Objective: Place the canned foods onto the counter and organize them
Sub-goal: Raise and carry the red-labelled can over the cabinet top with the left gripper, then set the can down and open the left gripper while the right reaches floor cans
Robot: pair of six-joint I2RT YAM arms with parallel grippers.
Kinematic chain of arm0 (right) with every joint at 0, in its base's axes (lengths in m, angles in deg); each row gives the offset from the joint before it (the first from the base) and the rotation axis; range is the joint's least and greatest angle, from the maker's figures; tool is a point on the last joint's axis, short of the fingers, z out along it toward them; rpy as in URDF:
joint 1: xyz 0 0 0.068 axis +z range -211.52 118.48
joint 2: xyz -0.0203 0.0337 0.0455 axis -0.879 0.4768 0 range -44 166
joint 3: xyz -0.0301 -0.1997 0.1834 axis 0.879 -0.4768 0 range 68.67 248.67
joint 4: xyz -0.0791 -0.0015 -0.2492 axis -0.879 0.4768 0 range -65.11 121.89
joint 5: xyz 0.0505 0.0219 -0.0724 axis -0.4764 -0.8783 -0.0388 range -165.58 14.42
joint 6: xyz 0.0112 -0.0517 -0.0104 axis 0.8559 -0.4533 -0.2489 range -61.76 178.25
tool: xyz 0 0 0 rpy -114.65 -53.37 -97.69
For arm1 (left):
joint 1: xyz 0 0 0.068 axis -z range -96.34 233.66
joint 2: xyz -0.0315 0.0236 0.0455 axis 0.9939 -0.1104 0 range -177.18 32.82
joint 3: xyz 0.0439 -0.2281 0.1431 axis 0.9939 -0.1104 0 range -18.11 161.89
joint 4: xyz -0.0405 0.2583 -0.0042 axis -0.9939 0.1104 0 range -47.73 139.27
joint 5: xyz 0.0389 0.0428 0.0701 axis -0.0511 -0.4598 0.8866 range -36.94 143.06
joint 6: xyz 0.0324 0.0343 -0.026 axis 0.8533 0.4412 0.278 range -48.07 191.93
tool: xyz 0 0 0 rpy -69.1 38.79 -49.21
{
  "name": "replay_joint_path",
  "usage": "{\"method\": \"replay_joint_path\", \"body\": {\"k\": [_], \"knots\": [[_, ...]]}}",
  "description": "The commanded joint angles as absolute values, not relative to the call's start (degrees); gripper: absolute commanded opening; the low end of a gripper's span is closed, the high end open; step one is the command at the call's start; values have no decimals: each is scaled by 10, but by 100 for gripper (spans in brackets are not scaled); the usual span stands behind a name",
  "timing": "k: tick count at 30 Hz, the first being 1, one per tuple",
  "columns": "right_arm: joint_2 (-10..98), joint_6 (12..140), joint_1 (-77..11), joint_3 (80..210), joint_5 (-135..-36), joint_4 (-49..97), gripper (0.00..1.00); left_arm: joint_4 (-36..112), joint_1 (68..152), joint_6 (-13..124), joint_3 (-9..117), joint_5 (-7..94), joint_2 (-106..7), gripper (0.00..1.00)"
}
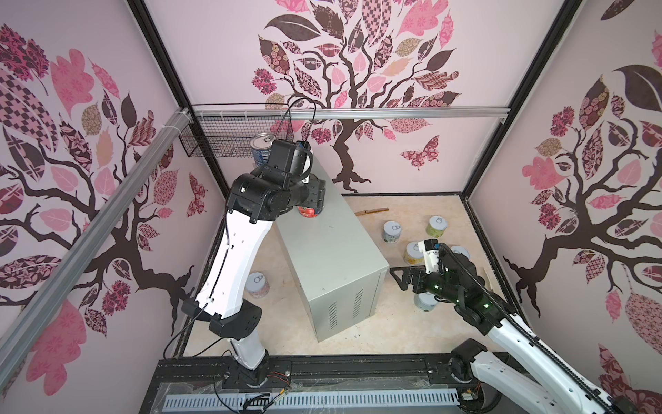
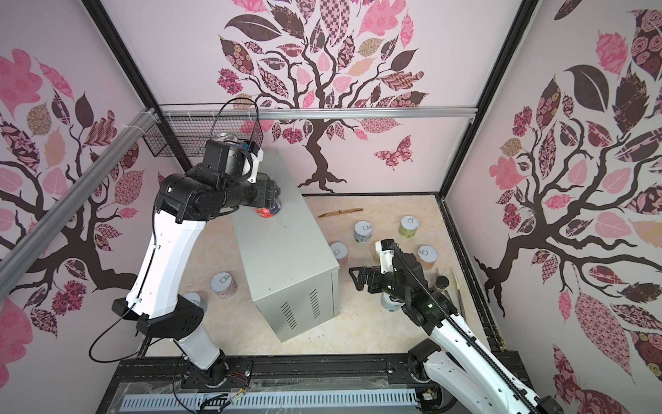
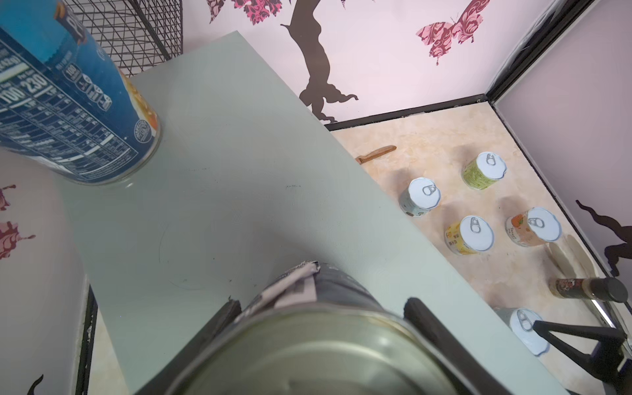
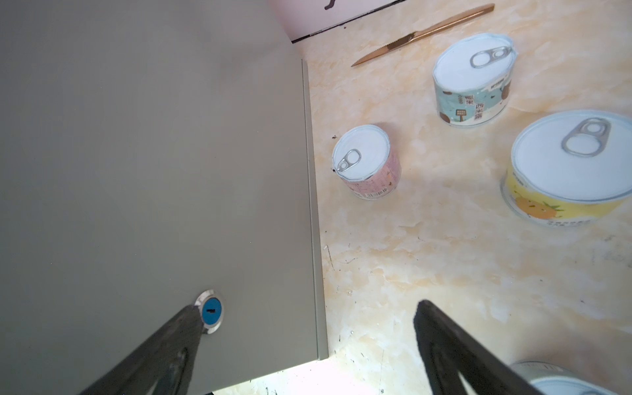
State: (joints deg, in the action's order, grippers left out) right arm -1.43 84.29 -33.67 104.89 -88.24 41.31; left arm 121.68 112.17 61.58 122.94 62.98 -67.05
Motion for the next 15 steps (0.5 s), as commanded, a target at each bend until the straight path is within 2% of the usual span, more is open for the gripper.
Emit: {"method": "replay_joint_path", "body": {"k": [1, 11, 15], "knots": [[-21, 832, -334, 1072, -883, 431, 100, 1170, 1124, 627, 1276, 640, -676, 65], [-28, 835, -334, 1079, -893, 441, 100, 1157, 1122, 645, 1311, 656, -731, 87], [-37, 833, -334, 1087, -892, 449, 100, 1151, 1113, 645, 1321, 648, -740, 92]]}}
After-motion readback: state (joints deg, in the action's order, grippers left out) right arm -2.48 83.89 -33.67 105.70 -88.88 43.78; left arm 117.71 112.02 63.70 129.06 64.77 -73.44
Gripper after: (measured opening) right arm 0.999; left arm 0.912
